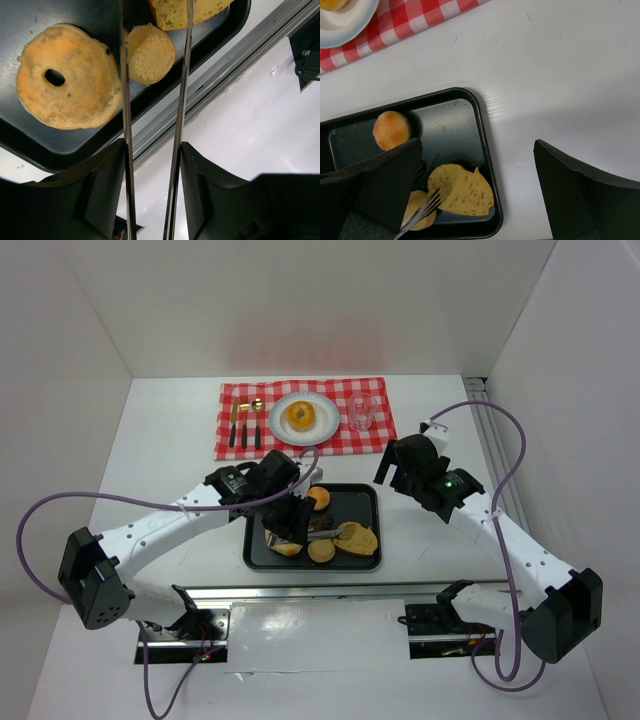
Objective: Place the bread
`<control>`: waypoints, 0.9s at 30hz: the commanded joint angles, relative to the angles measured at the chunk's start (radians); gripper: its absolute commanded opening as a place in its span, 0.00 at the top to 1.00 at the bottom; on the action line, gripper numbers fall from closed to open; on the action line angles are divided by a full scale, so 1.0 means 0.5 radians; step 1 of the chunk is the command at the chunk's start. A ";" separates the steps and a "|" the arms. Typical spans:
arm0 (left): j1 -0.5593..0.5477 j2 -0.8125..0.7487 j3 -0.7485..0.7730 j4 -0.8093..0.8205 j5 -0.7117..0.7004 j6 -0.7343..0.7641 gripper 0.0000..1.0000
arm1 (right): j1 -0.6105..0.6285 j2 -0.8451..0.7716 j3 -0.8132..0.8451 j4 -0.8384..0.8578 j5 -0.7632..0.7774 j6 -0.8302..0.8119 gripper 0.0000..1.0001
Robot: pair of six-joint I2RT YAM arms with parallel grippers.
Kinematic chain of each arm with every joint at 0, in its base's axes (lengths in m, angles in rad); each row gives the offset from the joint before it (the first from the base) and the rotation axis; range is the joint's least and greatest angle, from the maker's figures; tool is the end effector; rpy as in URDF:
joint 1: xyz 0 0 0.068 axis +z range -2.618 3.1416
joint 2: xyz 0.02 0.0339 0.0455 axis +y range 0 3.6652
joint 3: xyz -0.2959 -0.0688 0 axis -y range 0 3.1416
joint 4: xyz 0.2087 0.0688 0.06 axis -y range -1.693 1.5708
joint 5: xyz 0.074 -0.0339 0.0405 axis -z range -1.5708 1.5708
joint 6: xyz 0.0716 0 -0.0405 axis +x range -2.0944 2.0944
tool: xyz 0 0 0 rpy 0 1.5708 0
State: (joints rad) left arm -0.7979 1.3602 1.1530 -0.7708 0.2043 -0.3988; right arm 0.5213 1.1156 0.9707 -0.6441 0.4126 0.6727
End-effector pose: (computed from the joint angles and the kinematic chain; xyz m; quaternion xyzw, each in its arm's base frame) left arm 0.1678 -0.1929 0.2991 0.2178 0.9266 -0.2442 0.1851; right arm 0.1907 0.0764 0.3094 0.1463 0.8965 0.0530 0.4149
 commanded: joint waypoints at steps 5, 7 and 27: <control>-0.027 0.044 -0.030 0.051 0.018 -0.021 0.40 | 0.016 -0.041 0.038 -0.022 0.062 0.023 0.00; -0.027 0.114 -0.030 0.051 0.103 0.000 0.40 | 0.016 -0.023 0.038 -0.003 0.043 0.023 0.00; 0.399 0.065 0.660 -0.312 -0.399 -0.095 1.00 | 0.016 -0.004 0.038 0.015 0.043 0.023 0.00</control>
State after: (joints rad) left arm -0.6743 1.4128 1.4071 -0.9169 0.1078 -0.4026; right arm 0.5213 1.1160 0.9707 -0.6437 0.4118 0.6754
